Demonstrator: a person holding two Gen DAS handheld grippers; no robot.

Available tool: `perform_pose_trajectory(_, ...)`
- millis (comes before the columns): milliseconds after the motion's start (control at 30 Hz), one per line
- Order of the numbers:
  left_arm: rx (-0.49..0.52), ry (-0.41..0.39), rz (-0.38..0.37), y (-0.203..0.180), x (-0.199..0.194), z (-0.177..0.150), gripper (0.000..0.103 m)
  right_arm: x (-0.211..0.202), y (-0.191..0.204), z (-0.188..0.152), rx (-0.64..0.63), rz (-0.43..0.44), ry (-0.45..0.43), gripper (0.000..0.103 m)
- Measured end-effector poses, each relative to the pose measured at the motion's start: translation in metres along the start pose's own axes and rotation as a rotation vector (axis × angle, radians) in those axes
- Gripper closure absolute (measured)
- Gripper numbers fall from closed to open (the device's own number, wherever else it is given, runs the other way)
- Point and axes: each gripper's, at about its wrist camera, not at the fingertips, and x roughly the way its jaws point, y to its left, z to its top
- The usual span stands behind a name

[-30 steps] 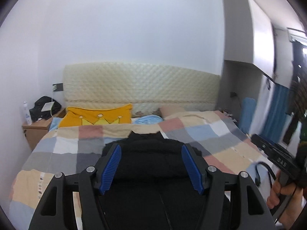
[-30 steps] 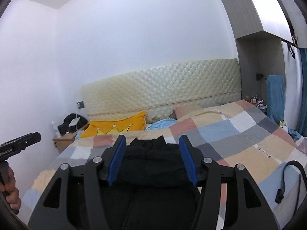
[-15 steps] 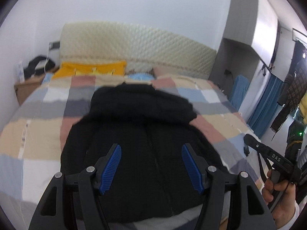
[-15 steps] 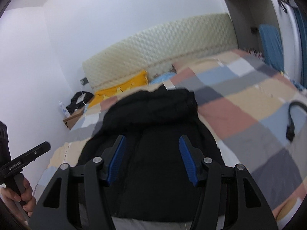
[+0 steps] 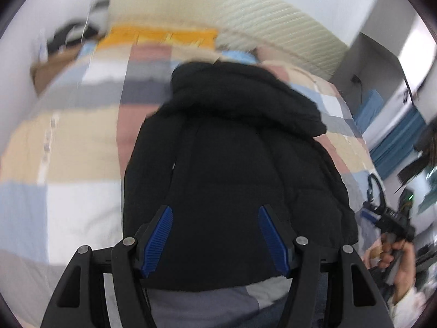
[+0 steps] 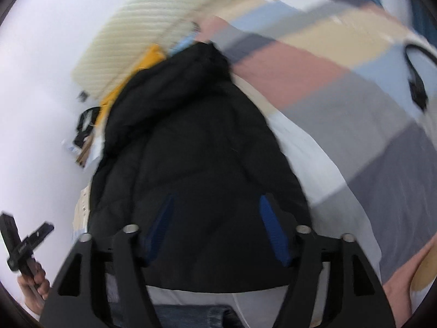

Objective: Fold large clothes
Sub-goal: 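Fold the held hem over toward the collar with both tools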

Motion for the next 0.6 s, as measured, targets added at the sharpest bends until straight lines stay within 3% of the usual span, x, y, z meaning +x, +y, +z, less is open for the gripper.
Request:
perform_pose_trajectory(167,-0.212,0.117,-0.095,0.06,0.029,-0.017,0.038,0.021,-0.021,-0.005,0.123,0.039,0.1,0.026)
perform_pose_trajectory(233,-0.262,0.155,-0.095,0.075,0.037,-0.023,0.038,0.027,-0.026,-0.005,0.133,0.024,0.119,0.022)
perform_pose_trajectory(400,-0.261,0.161,-0.059,0.094,0.043,-0.027,0.037,0.035,-0.038,-0.003,0.129,-0.135,0.108,0.019)
perform_pose_trajectory(500,-0.25,0.17,-0.018,0.103,0.048,-0.027,0.022,0.039,-0.055,-0.003,0.173,-0.199,0.123,0.013)
perform_pose_trajectory(600,-0.269,0.203,-0.024,0.116,0.059,-0.031,0.02,0.04,-0.08,-0.008,0.316,-0.172,0.133,0.0)
